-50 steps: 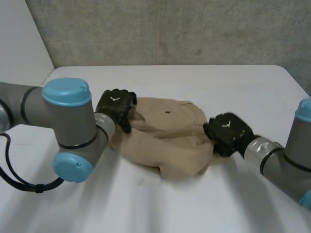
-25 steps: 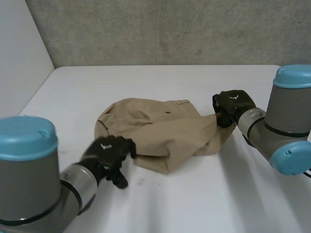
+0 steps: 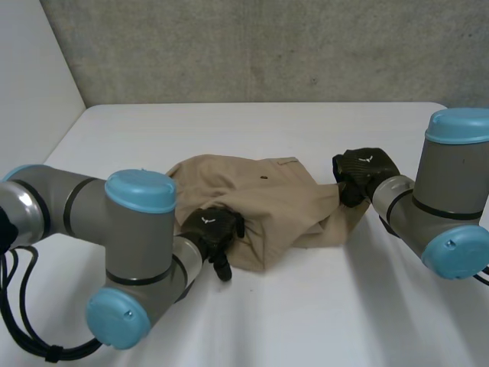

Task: Fold the shorts.

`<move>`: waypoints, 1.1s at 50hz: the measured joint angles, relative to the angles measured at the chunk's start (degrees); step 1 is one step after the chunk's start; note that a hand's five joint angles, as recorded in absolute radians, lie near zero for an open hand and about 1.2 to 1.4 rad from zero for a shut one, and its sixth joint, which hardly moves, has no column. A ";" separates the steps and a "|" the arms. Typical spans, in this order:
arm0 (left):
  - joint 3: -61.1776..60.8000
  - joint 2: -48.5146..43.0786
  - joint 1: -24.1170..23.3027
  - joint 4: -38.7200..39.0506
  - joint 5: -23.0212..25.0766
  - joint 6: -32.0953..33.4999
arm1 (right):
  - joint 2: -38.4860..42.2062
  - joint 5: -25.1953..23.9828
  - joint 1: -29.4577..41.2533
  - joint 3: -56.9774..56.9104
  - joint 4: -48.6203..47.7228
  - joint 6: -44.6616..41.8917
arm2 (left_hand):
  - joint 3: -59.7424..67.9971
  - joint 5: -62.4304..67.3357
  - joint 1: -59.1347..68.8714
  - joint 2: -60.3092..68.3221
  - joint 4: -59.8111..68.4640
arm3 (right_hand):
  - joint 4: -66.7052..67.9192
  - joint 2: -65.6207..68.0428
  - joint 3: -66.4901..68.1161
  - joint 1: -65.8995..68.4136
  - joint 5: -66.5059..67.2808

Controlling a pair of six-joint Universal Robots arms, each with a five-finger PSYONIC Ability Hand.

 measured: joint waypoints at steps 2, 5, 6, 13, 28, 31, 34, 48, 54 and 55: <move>0.88 -0.54 0.00 0.01 -0.22 0.16 | -0.04 -0.08 -0.03 0.19 0.00 -0.03 | 0.00 0.00 0.00 0.00 0.00 | -0.01 0.00 0.00 0.00 0.07; 1.73 -1.27 0.01 0.03 -0.41 0.34 | -0.08 -0.22 -0.10 0.35 -0.02 -0.06 | 0.00 0.00 0.00 0.00 0.00 | 0.00 0.00 0.00 0.00 0.20; 2.01 -1.55 0.01 0.04 -0.46 0.41 | -0.09 -0.27 -0.15 0.37 -0.03 -0.08 | 0.00 0.00 0.00 0.00 0.00 | -0.01 0.00 0.00 0.00 0.21; 3.71 -4.12 0.01 0.07 -0.69 2.11 | -0.18 -0.59 -0.59 0.19 -0.09 -0.15 | 0.00 0.00 0.00 0.00 0.01 | -0.01 0.00 0.00 0.00 0.23; 5.86 -5.81 0.03 2.10 -2.82 5.56 | -0.27 -0.62 -0.70 0.14 -0.07 -0.24 | 28.97 29.31 29.20 28.93 29.60 | -0.01 0.00 0.00 0.00 0.23; 5.84 -6.08 0.03 2.92 -3.23 5.60 | -0.36 -0.62 -0.70 0.19 -0.06 -0.24 | 33.94 34.34 33.73 34.14 34.80 | -0.01 0.00 0.00 0.00 0.23; 5.81 -6.61 0.05 3.62 -3.57 5.68 | -0.51 -0.62 -0.75 0.21 -0.06 -0.24 | 39.62 39.40 35.92 40.41 40.90 | -0.01 0.00 0.00 0.00 0.23; 5.39 -2.84 1.22 2.40 -3.92 5.80 | -2.25 -0.42 -0.96 -0.18 1.08 -1.40 | 40.06 39.40 35.93 40.74 41.32 | -0.01 0.00 0.00 0.00 0.23; 2.89 7.99 2.52 -1.45 -4.07 5.87 | -8.39 -0.54 -0.95 -0.68 5.95 -5.71 | 40.42 39.40 35.94 40.90 41.35 | 0.00 0.00 0.40 0.00 0.23; 2.66 9.74 2.70 -1.86 -4.04 5.89 | -9.60 -0.57 -0.97 -0.91 6.71 -6.36 | 40.42 39.40 35.94 40.90 41.35 | 0.01 0.00 0.40 0.00 0.23</move>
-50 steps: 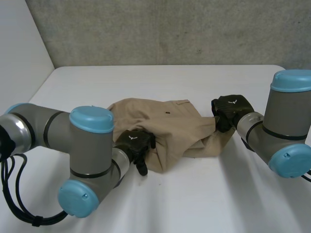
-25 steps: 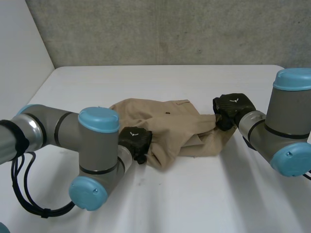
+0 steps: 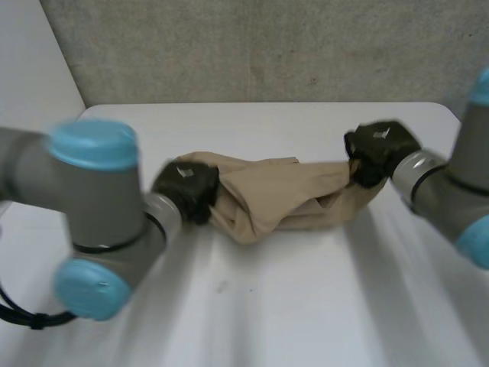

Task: Fold the shorts.

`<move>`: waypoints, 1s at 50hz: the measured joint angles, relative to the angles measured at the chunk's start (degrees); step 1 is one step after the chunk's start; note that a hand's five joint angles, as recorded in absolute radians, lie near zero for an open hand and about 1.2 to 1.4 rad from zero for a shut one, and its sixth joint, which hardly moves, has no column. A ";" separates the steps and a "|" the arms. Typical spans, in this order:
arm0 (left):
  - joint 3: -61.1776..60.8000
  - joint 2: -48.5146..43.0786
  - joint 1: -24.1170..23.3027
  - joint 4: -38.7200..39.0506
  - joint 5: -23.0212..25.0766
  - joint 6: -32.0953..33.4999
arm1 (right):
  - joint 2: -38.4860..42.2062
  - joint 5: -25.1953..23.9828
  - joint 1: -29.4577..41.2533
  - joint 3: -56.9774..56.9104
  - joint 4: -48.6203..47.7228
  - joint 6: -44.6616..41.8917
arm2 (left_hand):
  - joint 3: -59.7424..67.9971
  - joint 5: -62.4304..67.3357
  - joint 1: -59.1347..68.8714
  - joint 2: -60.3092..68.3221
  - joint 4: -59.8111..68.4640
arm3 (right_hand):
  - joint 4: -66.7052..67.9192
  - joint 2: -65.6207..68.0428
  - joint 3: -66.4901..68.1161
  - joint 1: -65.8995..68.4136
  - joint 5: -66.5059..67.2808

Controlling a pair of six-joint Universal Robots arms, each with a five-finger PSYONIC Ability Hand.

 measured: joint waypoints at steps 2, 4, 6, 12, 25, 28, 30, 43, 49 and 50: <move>-1.15 5.88 0.55 -1.75 0.13 0.06 | -4.12 -0.08 0.04 -0.63 2.72 -2.12 | 0.04 0.00 0.02 0.06 0.00 | 0.01 0.00 0.00 0.00 0.00; -2.02 12.37 1.03 -3.57 0.27 0.23 | -8.87 -0.16 0.08 -1.52 5.34 -4.10 | 0.04 0.00 0.07 0.09 0.00 | 0.12 0.00 0.00 0.00 0.00; -2.32 15.59 1.21 -4.49 0.33 0.46 | -10.56 -0.15 0.07 -1.86 6.18 -4.71 | 0.05 0.00 0.11 0.11 0.00 | 0.21 0.00 0.00 0.00 0.00; -2.58 28.67 1.60 -7.44 0.49 2.68 | -20.34 -0.60 0.13 -4.31 10.25 -6.90 | 0.09 -0.01 0.12 0.11 0.01 | 0.22 0.00 0.00 0.00 0.00; 0.16 37.40 2.44 -8.11 0.20 7.56 | -26.45 -5.37 -0.37 -10.40 15.68 -7.06 | 0.31 0.00 0.13 0.22 0.23 | 0.22 0.00 0.00 0.00 0.01; 0.10 33.64 2.61 -7.97 0.27 7.49 | -22.00 -6.12 -0.92 -10.94 15.93 -7.07 | 0.31 0.00 0.13 0.23 0.23 | 0.22 0.00 0.00 0.00 0.00; 0.25 30.37 2.68 -7.81 0.32 7.41 | -18.17 -6.42 -1.33 -11.32 15.93 -7.07 | 0.31 0.00 0.12 0.23 0.23 | 0.22 0.00 0.00 0.00 0.00; 13.79 1.89 2.93 -1.50 0.33 7.74 | 7.01 -4.44 -1.51 -20.89 12.10 -6.45 | 0.31 0.02 0.11 0.25 0.24 | 0.22 0.00 0.00 0.00 0.00; 25.62 -11.52 3.15 6.31 -0.02 10.25 | 16.66 1.07 -1.29 -29.00 0.92 -5.99 | 0.31 0.00 0.32 0.25 0.24 | 0.22 0.00 0.14 0.00 0.00; 28.82 -14.61 3.21 8.92 -0.13 11.28 | 18.75 2.85 -1.28 -30.70 -3.57 -5.98 | 0.31 0.00 0.32 0.26 0.24 | 0.22 0.00 0.14 0.00 0.01</move>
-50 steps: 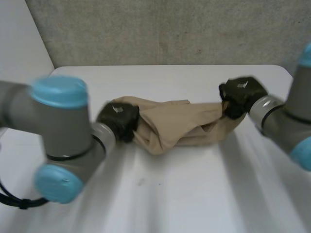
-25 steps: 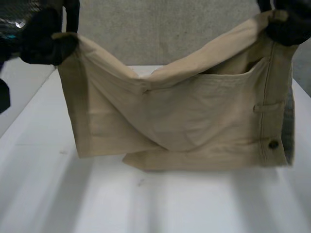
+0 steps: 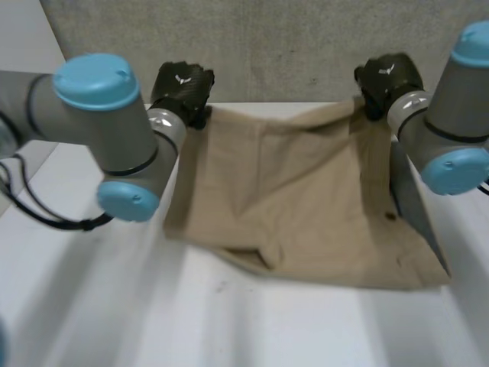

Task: Fold the shorts.

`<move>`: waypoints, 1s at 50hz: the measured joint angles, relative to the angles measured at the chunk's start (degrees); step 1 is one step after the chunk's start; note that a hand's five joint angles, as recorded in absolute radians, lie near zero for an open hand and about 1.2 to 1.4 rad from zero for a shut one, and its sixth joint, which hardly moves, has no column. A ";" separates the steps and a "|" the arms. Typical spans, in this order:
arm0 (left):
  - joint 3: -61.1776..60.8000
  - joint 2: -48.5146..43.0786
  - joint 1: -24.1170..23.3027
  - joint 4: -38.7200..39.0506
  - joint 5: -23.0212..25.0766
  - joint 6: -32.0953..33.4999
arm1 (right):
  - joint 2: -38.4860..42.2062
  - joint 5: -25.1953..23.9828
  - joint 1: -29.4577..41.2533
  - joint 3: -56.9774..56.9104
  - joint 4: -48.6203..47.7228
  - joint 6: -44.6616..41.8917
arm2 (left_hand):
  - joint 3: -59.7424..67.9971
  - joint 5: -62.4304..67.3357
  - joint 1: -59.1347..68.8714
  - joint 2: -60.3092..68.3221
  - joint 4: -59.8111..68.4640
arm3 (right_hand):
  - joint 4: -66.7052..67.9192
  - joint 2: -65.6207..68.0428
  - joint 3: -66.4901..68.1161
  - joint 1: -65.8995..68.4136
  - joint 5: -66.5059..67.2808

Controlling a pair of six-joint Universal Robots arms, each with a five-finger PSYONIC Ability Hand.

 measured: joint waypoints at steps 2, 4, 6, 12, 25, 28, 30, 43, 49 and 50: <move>4.00 -3.69 0.05 3.78 -0.06 1.34 | 2.51 2.32 0.02 -1.80 -6.51 -0.06 | 0.00 0.00 0.00 0.00 0.00 | 0.00 0.00 0.00 0.00 0.00; 6.39 -6.10 0.09 7.74 -0.01 2.22 | 4.32 3.93 0.03 -2.78 -11.82 -0.31 | -0.81 -0.40 -0.25 -0.85 -0.82 | -8.08 -8.13 -8.08 -8.97 -7.85; 7.48 -7.70 0.13 13.18 0.12 2.82 | 6.41 5.48 0.09 -3.64 -17.89 -1.21 | -22.87 -21.27 -23.36 -24.56 -23.29 | -28.59 -29.28 -28.69 -29.04 -27.70; 4.13 -8.04 0.16 24.78 0.35 3.26 | 9.77 6.80 0.87 -3.92 -23.80 -4.82 | -55.27 -52.92 -52.59 -55.89 -56.02 | -54.98 -54.49 -55.16 -44.37 -52.57; -16.72 4.46 -0.60 32.64 0.01 3.09 | -3.12 5.21 2.00 12.50 -18.40 -5.79 | -56.04 -53.44 -52.59 -57.07 -56.81 | -55.29 -54.92 -55.85 -44.45 -52.88; -21.41 8.09 -1.12 31.10 -0.11 3.02 | -7.28 3.72 1.23 16.53 -15.93 -4.66 | -56.04 -53.44 -52.59 -57.07 -56.81 | -55.29 -54.92 -55.85 -44.45 -52.88; -24.50 10.46 -1.64 29.67 -0.17 2.94 | -10.45 2.18 0.15 19.65 -13.68 -3.53 | -56.04 -53.44 -52.59 -57.07 -56.81 | -55.29 -54.92 -55.85 -44.45 -52.87; -39.74 20.26 -8.36 10.30 -2.29 -2.66 | -22.92 -12.75 -13.30 36.04 4.00 -0.73 | -55.90 -53.29 -52.39 -56.86 -56.66 | -55.22 -54.77 -55.69 -44.40 -52.86; -41.29 19.46 -9.38 3.95 -3.43 -9.30 | -23.86 -17.91 -18.52 42.01 6.90 -2.82 | -54.83 -53.23 -50.21 -54.98 -54.88 | -53.48 -52.09 -52.76 -43.71 -51.25; -41.30 19.14 -9.41 3.53 -3.49 -9.96 | -23.84 -18.47 -19.07 42.77 6.83 -3.30 | -54.80 -53.23 -50.21 -54.97 -54.83 | -53.18 -51.90 -52.48 -43.40 -50.97</move>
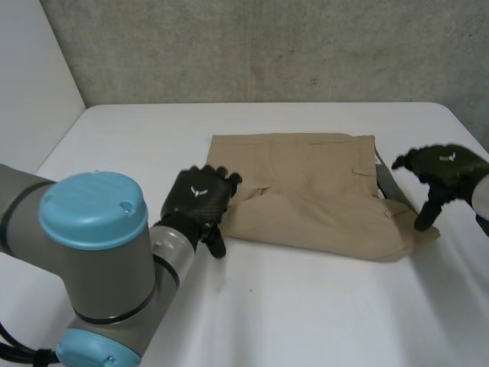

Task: Fold the shorts.

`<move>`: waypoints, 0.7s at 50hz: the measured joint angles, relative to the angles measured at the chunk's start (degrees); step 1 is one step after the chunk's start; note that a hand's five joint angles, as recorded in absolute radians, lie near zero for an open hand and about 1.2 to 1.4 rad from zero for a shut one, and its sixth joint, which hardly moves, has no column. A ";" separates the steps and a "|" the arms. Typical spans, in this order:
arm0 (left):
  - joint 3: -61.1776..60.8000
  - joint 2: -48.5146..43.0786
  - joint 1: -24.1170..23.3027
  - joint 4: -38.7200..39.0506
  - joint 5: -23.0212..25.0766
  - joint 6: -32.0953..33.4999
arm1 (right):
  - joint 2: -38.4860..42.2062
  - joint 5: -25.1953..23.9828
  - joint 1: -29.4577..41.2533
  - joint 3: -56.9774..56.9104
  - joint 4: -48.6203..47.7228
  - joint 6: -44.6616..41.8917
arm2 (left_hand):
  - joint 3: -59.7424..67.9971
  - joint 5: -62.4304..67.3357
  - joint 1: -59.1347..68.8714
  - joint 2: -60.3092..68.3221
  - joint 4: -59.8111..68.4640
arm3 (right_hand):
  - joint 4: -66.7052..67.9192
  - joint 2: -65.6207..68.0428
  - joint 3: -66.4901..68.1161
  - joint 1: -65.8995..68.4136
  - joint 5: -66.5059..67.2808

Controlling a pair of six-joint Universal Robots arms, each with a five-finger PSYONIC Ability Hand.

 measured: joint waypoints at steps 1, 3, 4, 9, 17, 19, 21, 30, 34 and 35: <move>0.05 -1.04 0.00 -0.71 -0.06 -1.25 | 0.04 -1.35 -1.20 1.76 -0.39 -1.34 | 0.63 0.79 0.56 0.49 0.60 | 0.72 0.68 0.61 0.74 0.44; 0.17 -1.57 0.02 -0.89 -0.08 -1.69 | 0.08 -1.89 -1.68 2.52 -0.72 -1.98 | 0.63 0.79 0.56 0.49 0.60 | 0.72 0.68 0.61 0.74 0.44; 0.57 -3.36 0.17 -1.19 -0.06 -2.72 | 0.20 -2.97 -2.59 4.15 -1.55 -3.42 | 0.96 1.93 0.99 0.89 1.05 | 2.45 2.30 2.13 2.39 1.54; 2.35 -7.08 0.64 -0.62 -0.01 -3.28 | 0.84 -5.01 -4.16 8.65 -6.32 -7.49 | 0.97 2.11 0.99 1.05 1.10 | 6.74 6.36 6.61 6.46 5.48; 7.16 -13.07 1.53 0.59 0.00 -2.90 | 4.11 -4.98 -4.15 11.12 -14.58 -9.11 | 2.58 3.49 2.63 2.52 2.60 | 15.39 15.42 15.19 13.76 13.32; 9.04 -14.95 1.84 0.89 -0.01 -2.79 | 5.61 -4.84 -4.04 11.14 -16.18 -9.11 | 5.37 6.23 5.69 5.24 5.41 | 21.13 21.34 21.05 18.96 18.96; 10.37 -16.15 2.07 1.18 -0.01 -2.74 | 7.18 -4.71 -3.91 10.87 -17.21 -9.08 | 9.16 9.92 9.73 8.97 9.06 | 30.90 31.63 31.41 26.96 28.38; 12.93 -18.18 2.89 3.06 0.09 -2.12 | 8.70 -4.39 -3.81 9.70 -17.09 -8.47 | 48.20 48.53 50.25 48.87 48.26 | 52.85 52.12 52.20 40.60 48.39; 12.43 -16.24 3.78 2.91 0.11 -1.06 | 7.10 -4.13 -3.94 9.86 -16.24 -7.97 | 54.29 52.00 51.31 54.51 54.58 | 52.91 52.13 52.20 40.60 48.39; 12.04 -15.10 4.03 2.53 0.13 -0.82 | 6.07 -4.11 -3.93 9.96 -15.67 -7.84 | 54.30 52.00 51.31 54.53 54.58 | 52.91 52.13 52.20 40.60 48.39</move>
